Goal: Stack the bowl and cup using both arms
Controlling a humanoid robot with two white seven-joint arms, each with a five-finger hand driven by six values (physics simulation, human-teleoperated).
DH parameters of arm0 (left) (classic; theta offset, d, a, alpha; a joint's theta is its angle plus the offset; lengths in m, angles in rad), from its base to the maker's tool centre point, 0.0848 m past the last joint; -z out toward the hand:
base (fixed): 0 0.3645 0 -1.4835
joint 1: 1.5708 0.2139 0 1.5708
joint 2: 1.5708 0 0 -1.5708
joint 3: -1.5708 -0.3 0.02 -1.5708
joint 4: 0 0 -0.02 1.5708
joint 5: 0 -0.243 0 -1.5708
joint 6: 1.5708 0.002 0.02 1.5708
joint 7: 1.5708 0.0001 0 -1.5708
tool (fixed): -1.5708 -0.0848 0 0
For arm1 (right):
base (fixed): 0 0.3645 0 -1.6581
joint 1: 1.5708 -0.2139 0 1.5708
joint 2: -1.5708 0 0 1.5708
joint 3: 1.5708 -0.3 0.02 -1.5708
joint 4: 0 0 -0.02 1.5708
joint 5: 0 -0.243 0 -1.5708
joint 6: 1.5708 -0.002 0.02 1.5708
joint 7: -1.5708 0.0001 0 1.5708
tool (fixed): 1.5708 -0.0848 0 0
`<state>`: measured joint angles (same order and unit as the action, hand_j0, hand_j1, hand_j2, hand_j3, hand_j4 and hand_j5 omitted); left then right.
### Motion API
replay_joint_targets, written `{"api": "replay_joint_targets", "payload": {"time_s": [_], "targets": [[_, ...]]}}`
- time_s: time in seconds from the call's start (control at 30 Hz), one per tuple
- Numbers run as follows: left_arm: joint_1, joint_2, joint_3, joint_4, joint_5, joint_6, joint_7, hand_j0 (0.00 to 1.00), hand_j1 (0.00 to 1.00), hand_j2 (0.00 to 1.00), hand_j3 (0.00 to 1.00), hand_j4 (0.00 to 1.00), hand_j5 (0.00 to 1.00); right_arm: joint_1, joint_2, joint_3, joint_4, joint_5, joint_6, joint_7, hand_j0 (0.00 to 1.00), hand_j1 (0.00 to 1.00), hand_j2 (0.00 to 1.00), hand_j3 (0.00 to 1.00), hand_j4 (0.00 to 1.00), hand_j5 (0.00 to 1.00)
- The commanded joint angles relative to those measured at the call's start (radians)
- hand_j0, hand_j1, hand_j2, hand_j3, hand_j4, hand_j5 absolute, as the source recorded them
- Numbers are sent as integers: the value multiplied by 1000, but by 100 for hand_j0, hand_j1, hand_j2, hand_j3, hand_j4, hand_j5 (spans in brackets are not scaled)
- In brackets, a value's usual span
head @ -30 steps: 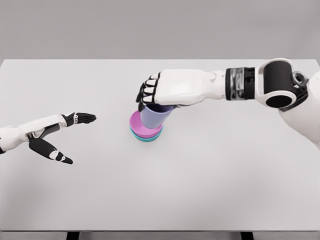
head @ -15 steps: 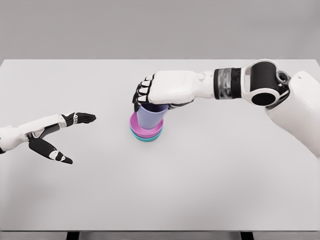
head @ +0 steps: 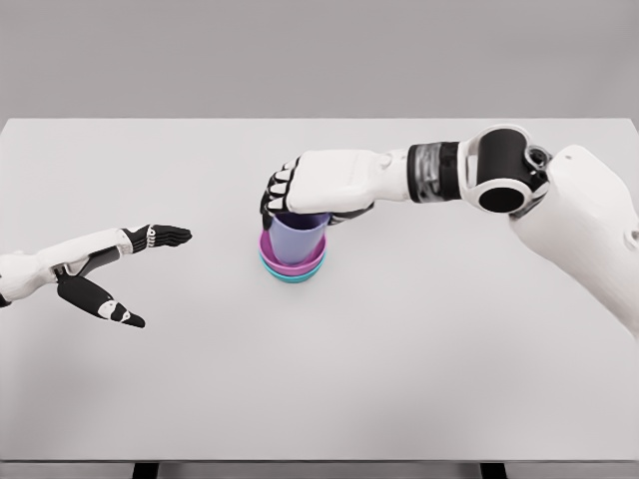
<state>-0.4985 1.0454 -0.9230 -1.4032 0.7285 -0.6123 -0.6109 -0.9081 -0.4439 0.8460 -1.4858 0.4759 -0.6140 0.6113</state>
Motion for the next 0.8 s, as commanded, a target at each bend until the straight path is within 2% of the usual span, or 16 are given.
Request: {"api": "replay_joint_targets", "payload": {"time_s": [0.0,0.17,0.2,0.23,0.4,0.5,0.57,0.6,0.67,0.77], "targets": [[0,1,1,0,8,1,0,100,100,100,100,100,100,0,8,1,12,-2,3,0,62,62,62,62,62,62],[0,1,1,-2,8,1,0,100,100,100,100,100,100,0,10,7,22,0,3,0,62,62,62,62,62,62],[0,1,1,-2,8,1,0,100,100,100,100,100,100,0,8,7,22,4,3,0,76,76,76,76,76,76],[0,1,1,-2,8,1,0,100,100,100,100,100,100,0,8,5,19,50,3,0,100,100,100,100,100,100],[0,1,1,-2,8,1,0,100,100,100,100,100,100,-2,7,4,10,60,3,0,100,100,100,100,100,100],[0,1,1,-2,8,1,0,100,100,100,100,100,100,-9,-9,-42,10,56,3,0,100,100,100,100,100,100],[0,1,1,-3,6,1,0,100,100,100,100,100,100,-8,-38,-260,24,52,3,0,100,100,100,100,100,100],[3,2,1,-5,5,1,0,100,100,100,100,100,100,-8,-58,-339,38,21,3,0,100,100,100,100,100,100],[3,16,18,1,-4,1,0,100,100,100,100,100,100,-5,-108,-370,116,-48,3,0,100,100,100,100,100,100],[6,31,55,4,34,1,0,100,100,100,100,100,100,3,-124,-324,283,-46,3,0,100,100,100,100,100,100]]}}
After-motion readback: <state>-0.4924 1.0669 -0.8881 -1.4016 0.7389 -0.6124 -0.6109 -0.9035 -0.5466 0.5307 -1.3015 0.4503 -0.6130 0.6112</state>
